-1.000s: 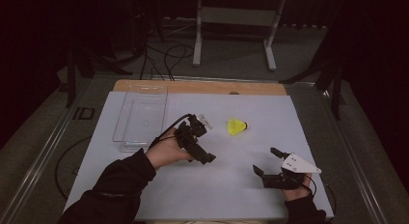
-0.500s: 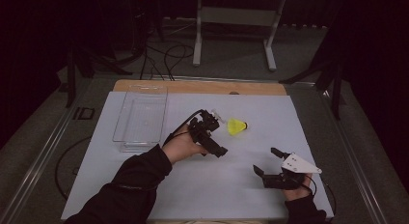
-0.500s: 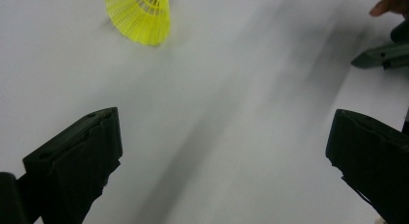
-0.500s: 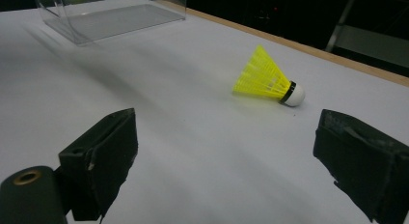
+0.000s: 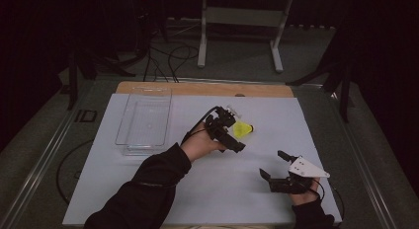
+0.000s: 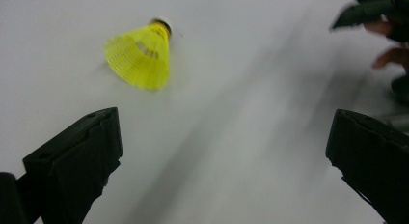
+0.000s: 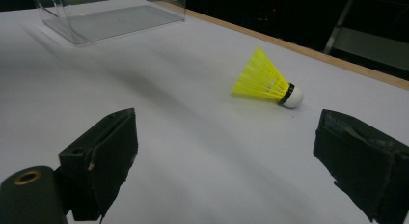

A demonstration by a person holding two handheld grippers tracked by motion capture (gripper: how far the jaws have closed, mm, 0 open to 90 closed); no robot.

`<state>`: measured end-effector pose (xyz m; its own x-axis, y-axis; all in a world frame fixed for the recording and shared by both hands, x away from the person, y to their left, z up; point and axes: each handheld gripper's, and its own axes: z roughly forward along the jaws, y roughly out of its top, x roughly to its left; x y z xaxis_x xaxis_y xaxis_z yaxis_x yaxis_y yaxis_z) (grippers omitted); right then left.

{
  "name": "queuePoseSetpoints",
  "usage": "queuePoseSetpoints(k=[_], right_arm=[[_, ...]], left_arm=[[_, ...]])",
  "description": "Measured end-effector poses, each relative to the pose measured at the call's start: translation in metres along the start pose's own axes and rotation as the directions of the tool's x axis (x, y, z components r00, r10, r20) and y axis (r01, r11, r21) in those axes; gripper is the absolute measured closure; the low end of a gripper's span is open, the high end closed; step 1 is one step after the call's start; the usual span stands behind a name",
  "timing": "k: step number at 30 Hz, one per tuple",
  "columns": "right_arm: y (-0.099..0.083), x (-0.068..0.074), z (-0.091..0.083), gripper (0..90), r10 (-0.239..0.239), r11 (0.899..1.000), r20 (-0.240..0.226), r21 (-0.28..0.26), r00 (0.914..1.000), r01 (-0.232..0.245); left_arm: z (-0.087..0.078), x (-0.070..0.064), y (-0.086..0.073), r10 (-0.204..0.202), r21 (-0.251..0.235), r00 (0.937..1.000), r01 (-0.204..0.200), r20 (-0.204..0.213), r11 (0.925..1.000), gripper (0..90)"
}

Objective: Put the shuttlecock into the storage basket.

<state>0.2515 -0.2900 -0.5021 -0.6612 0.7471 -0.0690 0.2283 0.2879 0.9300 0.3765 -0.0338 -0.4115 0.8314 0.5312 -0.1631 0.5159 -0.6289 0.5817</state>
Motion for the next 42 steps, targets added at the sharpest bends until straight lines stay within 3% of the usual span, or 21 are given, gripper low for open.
queuePoseSetpoints(k=[8,19,26,30,33,42], right_arm=[[0.0,0.0,-0.001,8.5,0.001,1.0,0.002,-0.007,1.0,-0.001],[0.0,0.0,-0.001,8.5,-0.002,1.0,-0.003,-0.003,1.0,0.002],[0.0,0.0,-0.002,8.5,0.005,1.0,-0.003,-0.006,1.0,-0.005],[0.0,0.0,-0.002,8.6,0.007,1.0,-0.009,-0.007,0.9999,-0.007],[0.0,0.001,-0.002,8.6,0.007,1.0,-0.015,-0.006,0.9999,-0.007],[0.0,0.0,-0.002,8.6,0.006,1.0,-0.009,-0.005,0.9999,-0.006]], left_arm=[[0.018,0.004,0.01,-0.024,-0.017,0.9994,0.025,0.026,0.9995,0.0],[0.049,0.023,0.009,-0.085,-0.054,0.9941,0.089,0.067,0.9945,0.0],[0.069,0.03,0.005,-0.08,-0.046,0.9943,0.083,0.071,0.9955,2.0],[0.078,0.033,0.003,-0.074,-0.048,0.9946,0.078,0.073,0.9958,6.6],[0.085,0.034,0.001,-0.058,-0.05,0.9969,0.061,0.052,0.9969,11.6],[0.097,0.037,0.0,-0.037,-0.068,0.9993,0.037,0.007,0.997,36.0]])
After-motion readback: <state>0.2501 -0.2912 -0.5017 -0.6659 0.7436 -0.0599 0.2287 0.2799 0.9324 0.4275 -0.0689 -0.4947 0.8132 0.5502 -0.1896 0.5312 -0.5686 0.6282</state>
